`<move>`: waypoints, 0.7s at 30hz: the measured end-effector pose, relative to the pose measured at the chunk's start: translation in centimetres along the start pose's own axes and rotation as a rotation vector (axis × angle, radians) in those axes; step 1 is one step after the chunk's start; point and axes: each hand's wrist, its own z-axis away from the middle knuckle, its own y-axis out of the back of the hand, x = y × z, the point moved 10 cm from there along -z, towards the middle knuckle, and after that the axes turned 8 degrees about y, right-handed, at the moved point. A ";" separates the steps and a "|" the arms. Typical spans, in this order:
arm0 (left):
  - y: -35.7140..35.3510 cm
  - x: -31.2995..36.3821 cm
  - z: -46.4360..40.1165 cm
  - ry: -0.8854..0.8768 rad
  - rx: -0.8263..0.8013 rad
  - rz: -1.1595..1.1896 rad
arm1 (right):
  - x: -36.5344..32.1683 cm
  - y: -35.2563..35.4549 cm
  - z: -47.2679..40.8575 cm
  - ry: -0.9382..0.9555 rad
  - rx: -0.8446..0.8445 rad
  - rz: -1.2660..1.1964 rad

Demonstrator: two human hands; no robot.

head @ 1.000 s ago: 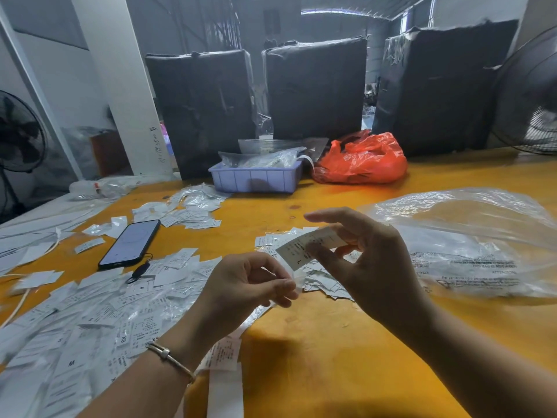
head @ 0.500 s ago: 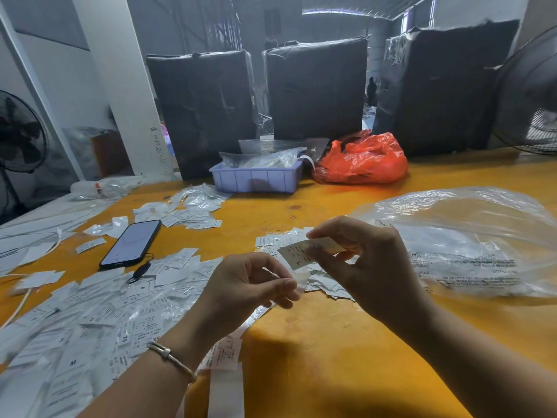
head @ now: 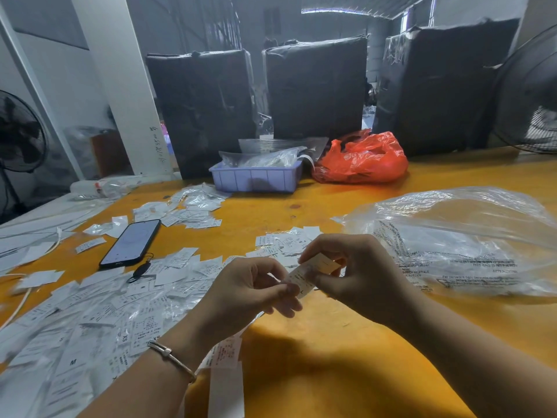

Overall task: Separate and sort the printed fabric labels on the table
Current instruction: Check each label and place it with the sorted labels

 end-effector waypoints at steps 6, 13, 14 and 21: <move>0.8 0.3 0.1 -0.037 0.058 0.009 | 1.4 2.1 -0.2 -0.092 0.168 -0.124; 1.0 -0.2 -0.2 -0.034 0.069 0.014 | 1.4 1.1 0.2 -0.097 0.185 -0.151; 0.9 -0.3 -0.2 -0.031 0.068 0.015 | 1.5 0.9 0.3 -0.100 0.172 -0.153; 0.9 -0.5 -0.3 -0.010 0.076 0.038 | 0.9 1.7 0.5 -0.045 0.257 0.001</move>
